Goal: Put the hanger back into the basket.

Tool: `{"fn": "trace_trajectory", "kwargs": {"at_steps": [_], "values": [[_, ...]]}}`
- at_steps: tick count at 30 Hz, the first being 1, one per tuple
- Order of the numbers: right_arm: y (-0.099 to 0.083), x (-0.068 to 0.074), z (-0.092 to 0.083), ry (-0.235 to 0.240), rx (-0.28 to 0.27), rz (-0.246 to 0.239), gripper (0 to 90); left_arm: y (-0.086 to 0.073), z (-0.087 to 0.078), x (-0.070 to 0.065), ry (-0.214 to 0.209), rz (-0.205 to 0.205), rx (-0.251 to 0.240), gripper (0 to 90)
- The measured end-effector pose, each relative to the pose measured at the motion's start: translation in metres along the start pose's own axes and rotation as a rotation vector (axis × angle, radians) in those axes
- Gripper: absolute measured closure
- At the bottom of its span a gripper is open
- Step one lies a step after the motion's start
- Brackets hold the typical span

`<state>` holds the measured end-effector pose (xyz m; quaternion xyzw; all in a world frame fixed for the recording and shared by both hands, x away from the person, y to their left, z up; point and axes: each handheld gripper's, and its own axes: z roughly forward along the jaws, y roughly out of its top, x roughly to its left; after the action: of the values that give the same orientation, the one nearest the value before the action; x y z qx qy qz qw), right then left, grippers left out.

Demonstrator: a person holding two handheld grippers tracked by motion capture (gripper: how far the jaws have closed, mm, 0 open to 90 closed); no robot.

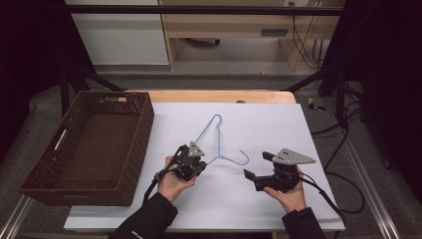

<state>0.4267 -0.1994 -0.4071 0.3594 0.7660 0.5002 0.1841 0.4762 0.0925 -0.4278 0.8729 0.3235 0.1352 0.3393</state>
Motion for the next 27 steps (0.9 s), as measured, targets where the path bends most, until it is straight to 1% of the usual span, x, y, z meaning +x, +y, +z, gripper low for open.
{"fn": "trace_trajectory", "kwargs": {"at_steps": [2, 4, 5, 6, 7, 9, 12, 15, 16, 17, 20, 25, 26, 27], "values": [[-0.001, 0.003, 0.005, 0.009, 0.011, -0.002, 10.6, 0.000, -0.001, 0.000, 0.000, 0.000, -0.001, 87.2], [-0.003, 0.005, 0.009, 0.015, 0.025, -0.008, 10.7, -0.001, -0.004, 0.002, 0.004, -0.004, -0.016, 87.2], [-0.004, 0.006, 0.012, 0.020, 0.030, -0.010, 10.8, -0.001, -0.004, 0.002, 0.004, -0.004, -0.016, 87.2], [-0.004, 0.008, 0.014, 0.023, 0.035, -0.008, 10.8, -0.001, -0.007, 0.003, -0.003, -0.013, -0.025, 87.2], [-0.004, 0.008, 0.014, 0.023, 0.035, -0.008, 10.8, -0.001, -0.007, 0.003, -0.003, -0.013, -0.025, 87.2], [-0.005, 0.010, 0.019, 0.039, 0.040, 0.004, 11.1, -0.002, -0.010, 0.004, -0.001, -0.016, -0.031, 87.2], [-0.007, 0.012, 0.025, 0.048, 0.043, 0.016, 11.5, -0.002, -0.017, 0.006, 0.000, -0.022, -0.048, 87.2], [-0.008, 0.013, 0.031, 0.050, 0.060, 0.013, 11.7, -0.002, -0.021, 0.009, -0.003, -0.038, -0.064, 87.2], [-0.008, 0.013, 0.031, 0.050, 0.060, 0.013, 11.7, -0.002, -0.021, 0.009, -0.003, -0.038, -0.064, 87.2], [-0.009, 0.014, 0.035, 0.053, 0.066, 0.014, 12.3, -0.002, -0.023, 0.010, -0.001, -0.040, -0.068, 87.2], [-0.008, 0.014, 0.040, 0.057, 0.065, 0.017, 13.2, -0.002, -0.023, 0.010, -0.002, -0.041, -0.070, 87.2], [-0.004, 0.013, 0.059, 0.074, 0.055, 0.049, 17.6, -0.001, -0.026, 0.011, -0.001, -0.047, -0.086, 87.2], [-0.004, 0.013, 0.059, 0.074, 0.055, 0.049, 17.6, -0.001, -0.027, 0.012, -0.001, -0.048, -0.090, 87.2], [-0.004, 0.012, 0.063, 0.076, 0.055, 0.050, 18.3, -0.001, -0.028, 0.013, -0.001, -0.048, -0.092, 87.2]]}}
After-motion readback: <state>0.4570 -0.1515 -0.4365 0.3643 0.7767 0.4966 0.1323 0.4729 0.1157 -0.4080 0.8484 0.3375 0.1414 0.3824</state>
